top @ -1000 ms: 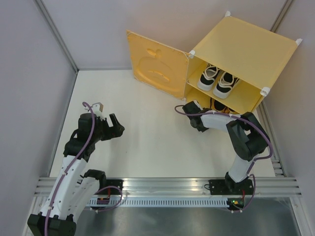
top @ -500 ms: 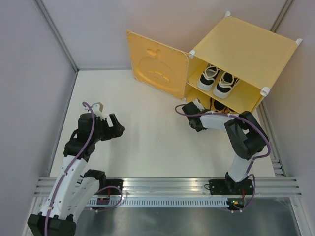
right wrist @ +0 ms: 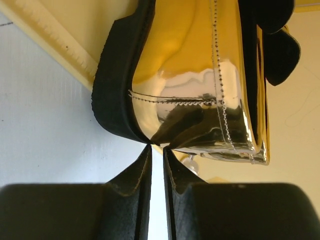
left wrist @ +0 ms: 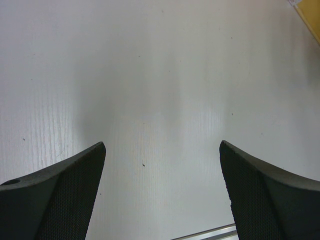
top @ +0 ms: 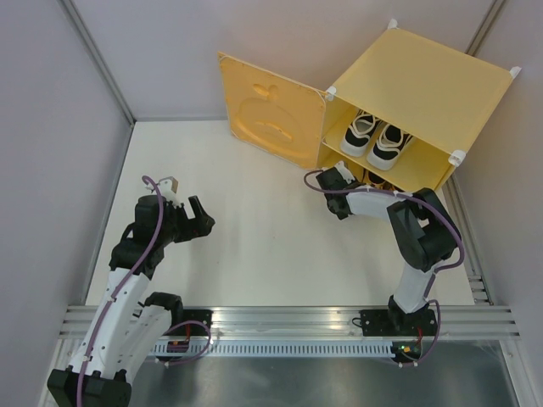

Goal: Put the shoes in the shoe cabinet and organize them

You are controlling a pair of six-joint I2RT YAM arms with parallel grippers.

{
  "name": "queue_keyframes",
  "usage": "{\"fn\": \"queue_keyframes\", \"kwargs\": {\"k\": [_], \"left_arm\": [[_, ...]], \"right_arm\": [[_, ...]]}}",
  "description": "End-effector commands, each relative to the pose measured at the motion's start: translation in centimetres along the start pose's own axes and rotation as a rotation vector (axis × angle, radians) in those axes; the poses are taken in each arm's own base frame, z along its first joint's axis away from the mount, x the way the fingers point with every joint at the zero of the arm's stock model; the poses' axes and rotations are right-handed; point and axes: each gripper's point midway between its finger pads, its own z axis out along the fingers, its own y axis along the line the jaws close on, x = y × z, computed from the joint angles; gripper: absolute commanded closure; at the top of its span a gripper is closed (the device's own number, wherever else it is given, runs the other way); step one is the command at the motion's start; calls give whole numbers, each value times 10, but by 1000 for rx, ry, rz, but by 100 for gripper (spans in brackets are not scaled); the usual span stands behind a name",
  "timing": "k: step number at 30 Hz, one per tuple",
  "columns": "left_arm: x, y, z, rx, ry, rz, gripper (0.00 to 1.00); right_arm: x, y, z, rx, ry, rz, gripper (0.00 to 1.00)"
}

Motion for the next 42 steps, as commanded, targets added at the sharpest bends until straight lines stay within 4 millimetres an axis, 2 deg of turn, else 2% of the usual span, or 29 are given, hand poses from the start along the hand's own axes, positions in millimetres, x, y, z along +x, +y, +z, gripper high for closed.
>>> {"fn": "queue_keyframes", "kwargs": {"k": [1, 9, 15, 21, 25, 37, 42], "left_arm": [[-2, -3, 0, 16, -10, 3, 3], [-3, -3, 0, 19, -12, 4, 3], [-3, -3, 0, 16, -14, 4, 3], [-3, -3, 0, 15, -12, 3, 3], [-3, -2, 0, 13, -15, 4, 3], [-4, -2, 0, 9, -20, 2, 3], [-5, -2, -1, 9, -21, 4, 3]], "right_arm": [[-22, -13, 3, 55, -38, 68, 82], [-22, -8, 10, 50, -45, 112, 81], [-19, -12, 17, 68, -35, 157, 82], [-22, -14, 17, 66, -39, 174, 82], [-24, -19, 9, 46, -62, 199, 82], [-36, -24, 18, 56, -77, 232, 82], [-40, -27, 12, 31, -96, 268, 82]]}}
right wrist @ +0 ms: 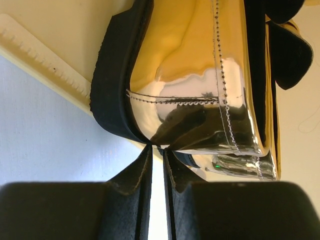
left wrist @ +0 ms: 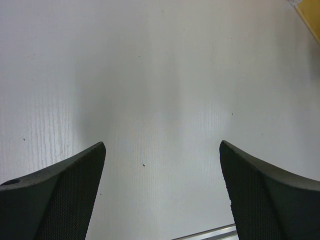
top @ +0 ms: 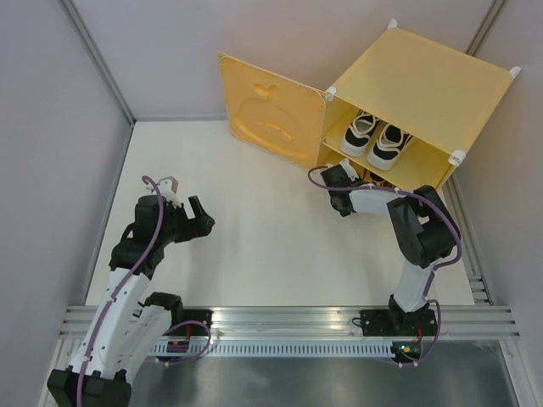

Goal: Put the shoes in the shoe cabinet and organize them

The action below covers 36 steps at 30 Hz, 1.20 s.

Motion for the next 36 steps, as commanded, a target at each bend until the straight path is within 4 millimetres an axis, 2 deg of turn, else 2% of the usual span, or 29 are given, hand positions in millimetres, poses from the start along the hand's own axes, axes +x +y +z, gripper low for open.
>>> {"fn": "queue_keyframes", "kwargs": {"k": [1, 5, 7, 11, 12, 16, 19, 20, 23, 26, 27, 30, 36], "left_arm": [[-4, -2, 0, 9, -20, 4, 3], [-5, -2, -1, 12, -22, 4, 3], [-5, -2, -1, 10, -22, 4, 3], [-5, -2, -1, 12, -23, 4, 3], [-5, -3, -1, 13, -25, 5, 3], [-5, -3, -2, 15, -29, 5, 3], [-6, -3, -3, 15, -30, 5, 3], [-6, -3, -3, 16, -33, 6, 3], [-6, -3, -3, 14, -36, 4, 3], [-8, -3, -5, 16, -45, 5, 3], [-8, -4, -5, 18, -46, 7, 3], [-8, -4, -5, 19, -47, 7, 3], [-8, -5, -6, 24, -43, 7, 3]], "right_arm": [[-39, -24, -7, 27, -104, 203, 82], [-40, -21, -17, -45, -109, 208, 78], [-45, -15, -34, -129, -153, 214, 76], [-49, -17, -67, -260, -207, 248, 72], [-51, -10, -76, -330, -219, 272, 71], [-55, -22, -121, -483, -311, 349, 68], [-54, -31, -143, -551, -361, 392, 64], [-55, -39, -154, -568, -397, 421, 63], [-51, -47, -163, -578, -416, 438, 63], [-46, -47, -171, -611, -428, 457, 63], [-46, -53, -178, -621, -457, 483, 63], [-40, -59, -185, -629, -476, 515, 63], [-28, -69, -189, -608, -479, 583, 63]]}}
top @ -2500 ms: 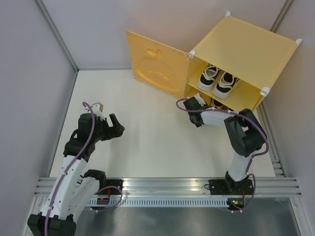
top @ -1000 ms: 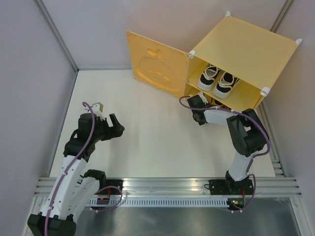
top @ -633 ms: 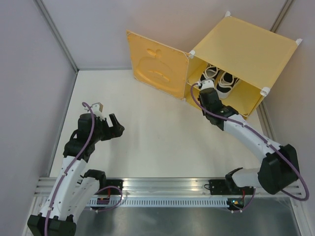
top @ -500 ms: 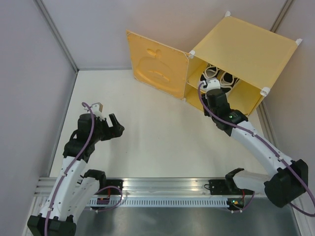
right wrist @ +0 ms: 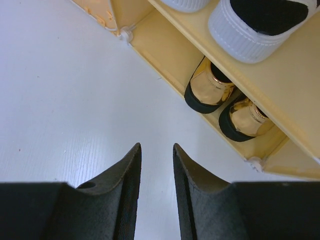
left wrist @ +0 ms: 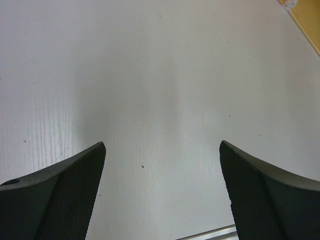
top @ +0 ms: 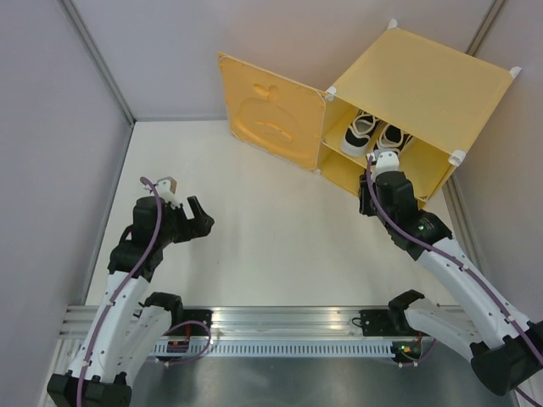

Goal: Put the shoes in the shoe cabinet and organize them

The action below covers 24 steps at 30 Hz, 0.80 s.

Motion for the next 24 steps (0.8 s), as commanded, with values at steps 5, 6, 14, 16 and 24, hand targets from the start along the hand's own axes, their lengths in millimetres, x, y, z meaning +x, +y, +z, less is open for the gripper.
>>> {"fn": "queue_keyframes", "kwargs": {"k": [5, 6, 14, 16, 24], "left_arm": [[-7, -7, -2, 38, -30, 10, 3], [-8, -9, -2, 47, -31, 17, 3], [-41, -40, -9, 165, -93, 0, 1], [-63, -54, -10, 197, -106, 4, 1], [-183, -116, -14, 313, -208, -21, 0]], "right_arm": [[-27, -4, -41, -30, -150, 149, 60], [-35, -6, -51, -33, -176, 162, 59], [-61, -27, -132, -62, -338, 243, 28], [-62, -31, -145, -64, -347, 245, 22], [-51, -32, -174, -116, -358, 235, 7]]}}
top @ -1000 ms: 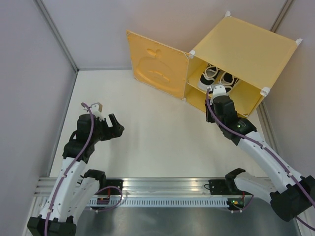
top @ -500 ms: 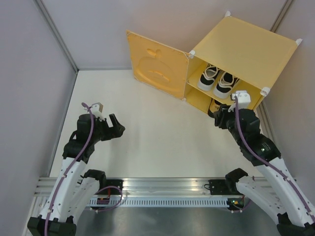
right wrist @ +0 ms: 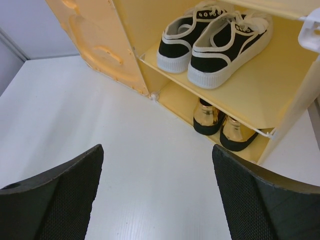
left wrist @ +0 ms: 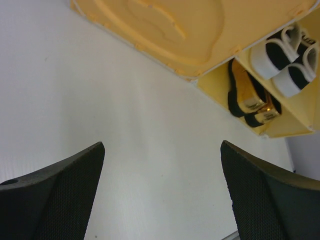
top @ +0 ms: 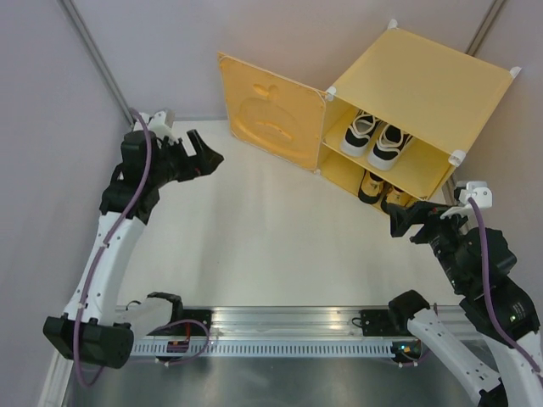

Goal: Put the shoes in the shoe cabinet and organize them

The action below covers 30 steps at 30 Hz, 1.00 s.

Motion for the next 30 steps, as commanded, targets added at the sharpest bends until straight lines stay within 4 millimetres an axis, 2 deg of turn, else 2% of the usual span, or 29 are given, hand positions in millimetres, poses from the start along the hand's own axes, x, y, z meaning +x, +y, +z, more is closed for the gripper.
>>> {"fn": "queue_keyframes", "kwargs": {"k": [1, 2, 3, 4, 5, 7, 8, 10, 11, 13, 14, 15, 17, 18, 19, 21, 24, 30], "left_arm": [[-59, -39, 14, 120, -83, -24, 0], [-81, -52, 11, 146, -119, -16, 0], [-88, -60, 15, 163, -124, -8, 0], [-90, -60, 32, 154, -104, -1, 0], [-110, -74, 28, 177, -145, 23, 0], [-121, -88, 40, 188, -156, 58, 0], [-134, -96, 50, 198, -171, 83, 0], [-141, -114, 59, 227, -182, 125, 0], [-147, -133, 67, 292, -195, 194, 0], [-153, -150, 74, 339, -230, 273, 0], [-167, -162, 71, 362, -290, 363, 0], [-160, -172, 84, 400, -274, 419, 0], [-171, -186, 85, 430, -328, 545, 0], [-170, -194, 88, 472, -331, 584, 0], [-168, -193, 99, 479, -326, 607, 0], [-172, -200, 104, 519, -365, 720, 0], [-163, -197, 124, 553, -382, 903, 0], [-151, -189, 150, 583, -403, 1154, 0]], "right_arm": [[8, 1, -16, -38, 30, -7, 7], [11, 1, -17, -44, 30, -4, 4], [11, 4, -19, -63, 25, -1, 3], [9, 8, -24, -94, 17, -1, 3], [10, 9, -25, -107, 15, -5, 3], [11, 10, -28, -117, 20, -5, 2], [12, 10, -28, -120, 22, -6, 2], [14, 14, -29, -142, 28, -6, 2], [17, 19, -29, -171, 33, -7, 2], [21, 24, -29, -204, 44, -6, 2], [27, 28, -28, -226, 63, -5, 2], [30, 29, -28, -234, 68, 1, 2], [40, 33, -26, -260, 95, 3, 2], [42, 35, -27, -272, 103, 10, 2], [45, 40, -28, -302, 115, 11, 2], [49, 43, -31, -326, 125, 17, 2], [50, 44, -37, -342, 119, 20, 2], [53, 49, -45, -380, 132, 45, 2]]}}
